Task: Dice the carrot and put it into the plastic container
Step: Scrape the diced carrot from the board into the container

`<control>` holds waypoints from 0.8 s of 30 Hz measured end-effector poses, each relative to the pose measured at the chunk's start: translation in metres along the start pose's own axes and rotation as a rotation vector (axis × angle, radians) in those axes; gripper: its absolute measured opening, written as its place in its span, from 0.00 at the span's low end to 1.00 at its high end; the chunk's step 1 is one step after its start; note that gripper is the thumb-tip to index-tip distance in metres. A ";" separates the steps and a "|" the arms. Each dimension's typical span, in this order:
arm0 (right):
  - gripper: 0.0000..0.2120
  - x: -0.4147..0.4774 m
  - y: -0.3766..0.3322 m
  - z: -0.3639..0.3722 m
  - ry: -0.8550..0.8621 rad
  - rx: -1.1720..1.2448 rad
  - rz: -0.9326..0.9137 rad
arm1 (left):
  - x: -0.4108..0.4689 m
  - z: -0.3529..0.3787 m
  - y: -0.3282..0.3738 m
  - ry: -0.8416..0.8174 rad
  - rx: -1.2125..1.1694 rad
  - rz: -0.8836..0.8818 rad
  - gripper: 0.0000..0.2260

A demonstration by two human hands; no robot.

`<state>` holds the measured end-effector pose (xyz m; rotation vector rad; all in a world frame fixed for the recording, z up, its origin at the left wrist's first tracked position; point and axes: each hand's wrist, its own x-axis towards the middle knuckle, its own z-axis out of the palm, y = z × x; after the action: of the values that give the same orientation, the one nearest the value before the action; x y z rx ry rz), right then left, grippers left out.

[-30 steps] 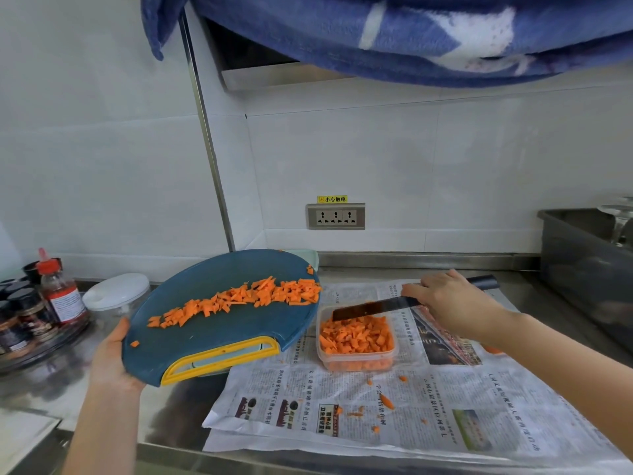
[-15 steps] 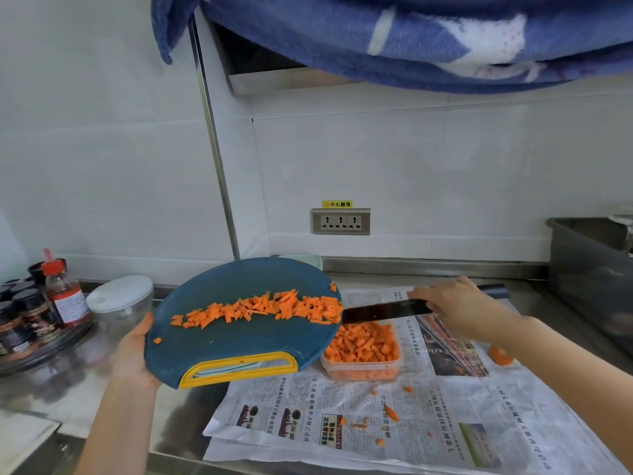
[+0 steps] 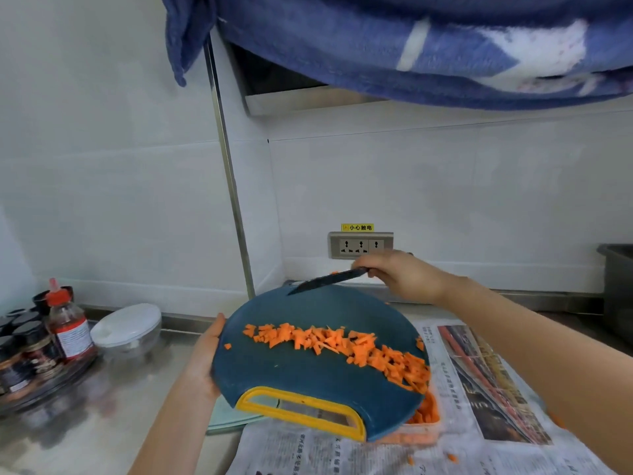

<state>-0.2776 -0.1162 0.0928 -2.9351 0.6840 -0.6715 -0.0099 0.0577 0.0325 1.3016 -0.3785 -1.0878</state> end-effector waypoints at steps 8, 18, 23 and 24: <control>0.25 0.076 -0.020 0.035 -0.116 -0.082 -0.138 | 0.021 0.013 0.001 -0.141 -0.048 -0.062 0.25; 0.22 0.103 -0.036 0.066 -0.222 -0.063 -0.201 | 0.030 0.004 0.002 -0.200 -0.085 -0.050 0.22; 0.22 0.097 -0.036 0.064 -0.272 -0.040 -0.197 | 0.035 -0.001 0.006 -0.171 -0.034 -0.056 0.22; 0.22 0.095 -0.036 0.063 -0.281 -0.043 -0.200 | 0.037 -0.002 0.005 -0.162 -0.029 -0.070 0.22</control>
<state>-0.1600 -0.1279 0.0793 -3.0767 0.3877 -0.2471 0.0118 0.0289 0.0244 1.2119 -0.4391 -1.2581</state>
